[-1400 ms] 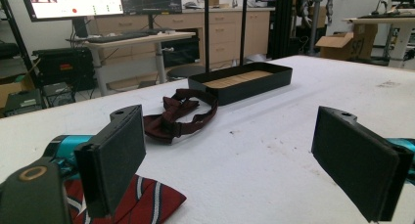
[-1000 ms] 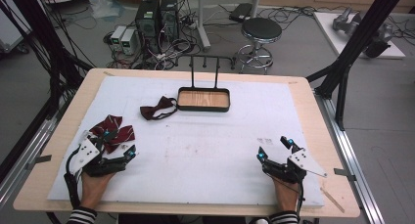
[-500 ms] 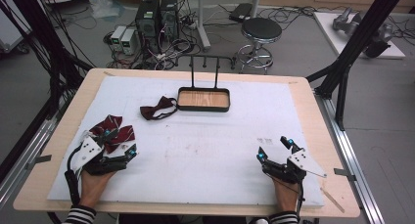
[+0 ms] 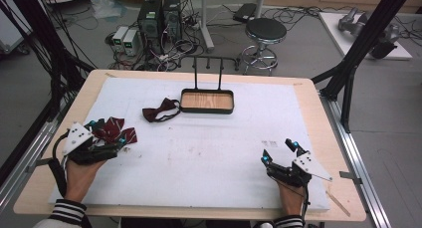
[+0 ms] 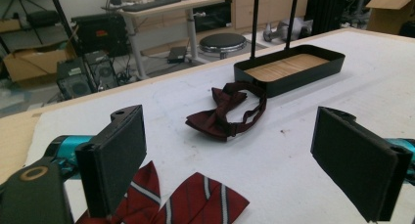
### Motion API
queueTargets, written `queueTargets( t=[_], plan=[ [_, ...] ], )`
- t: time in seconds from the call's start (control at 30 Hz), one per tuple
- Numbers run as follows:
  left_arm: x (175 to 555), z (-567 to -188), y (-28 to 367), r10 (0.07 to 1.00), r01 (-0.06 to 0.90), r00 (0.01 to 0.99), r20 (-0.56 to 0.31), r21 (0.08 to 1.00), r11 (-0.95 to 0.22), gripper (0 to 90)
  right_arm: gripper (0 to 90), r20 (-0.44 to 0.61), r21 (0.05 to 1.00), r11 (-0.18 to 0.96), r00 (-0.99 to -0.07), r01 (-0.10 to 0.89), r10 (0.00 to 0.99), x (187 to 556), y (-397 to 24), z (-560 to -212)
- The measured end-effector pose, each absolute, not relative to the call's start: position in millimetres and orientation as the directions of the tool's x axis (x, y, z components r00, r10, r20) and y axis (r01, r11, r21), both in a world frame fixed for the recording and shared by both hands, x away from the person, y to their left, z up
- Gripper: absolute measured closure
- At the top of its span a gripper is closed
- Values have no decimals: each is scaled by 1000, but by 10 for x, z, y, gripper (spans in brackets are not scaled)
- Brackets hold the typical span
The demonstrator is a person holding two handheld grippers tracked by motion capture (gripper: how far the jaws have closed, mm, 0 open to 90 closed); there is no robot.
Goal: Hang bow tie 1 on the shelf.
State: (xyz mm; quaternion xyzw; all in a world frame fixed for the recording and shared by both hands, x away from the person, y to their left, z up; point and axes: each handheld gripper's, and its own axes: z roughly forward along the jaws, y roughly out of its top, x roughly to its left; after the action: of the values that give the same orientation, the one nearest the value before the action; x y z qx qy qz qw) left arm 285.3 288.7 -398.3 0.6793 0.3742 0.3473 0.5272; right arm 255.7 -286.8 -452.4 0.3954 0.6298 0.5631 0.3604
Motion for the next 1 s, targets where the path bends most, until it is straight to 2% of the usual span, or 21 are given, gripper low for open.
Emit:
queueTargets(
  t=[0.37,0.63,1.0],
  plan=[
    [2965,-3870,2981,907,318,418,54,926,-202,137,110,-7,994,50,-425,92,905,2548,-2861,-4526],
    [3123,-3810,3049,938,516,345,-37,842,-156,140,110,-7,995,48,-424,87,905,2551,-2872,-4526],
    [3276,-3903,3125,957,650,283,-68,747,-139,153,110,-7,996,46,-426,81,905,2550,-2876,-4528]
  ],
)
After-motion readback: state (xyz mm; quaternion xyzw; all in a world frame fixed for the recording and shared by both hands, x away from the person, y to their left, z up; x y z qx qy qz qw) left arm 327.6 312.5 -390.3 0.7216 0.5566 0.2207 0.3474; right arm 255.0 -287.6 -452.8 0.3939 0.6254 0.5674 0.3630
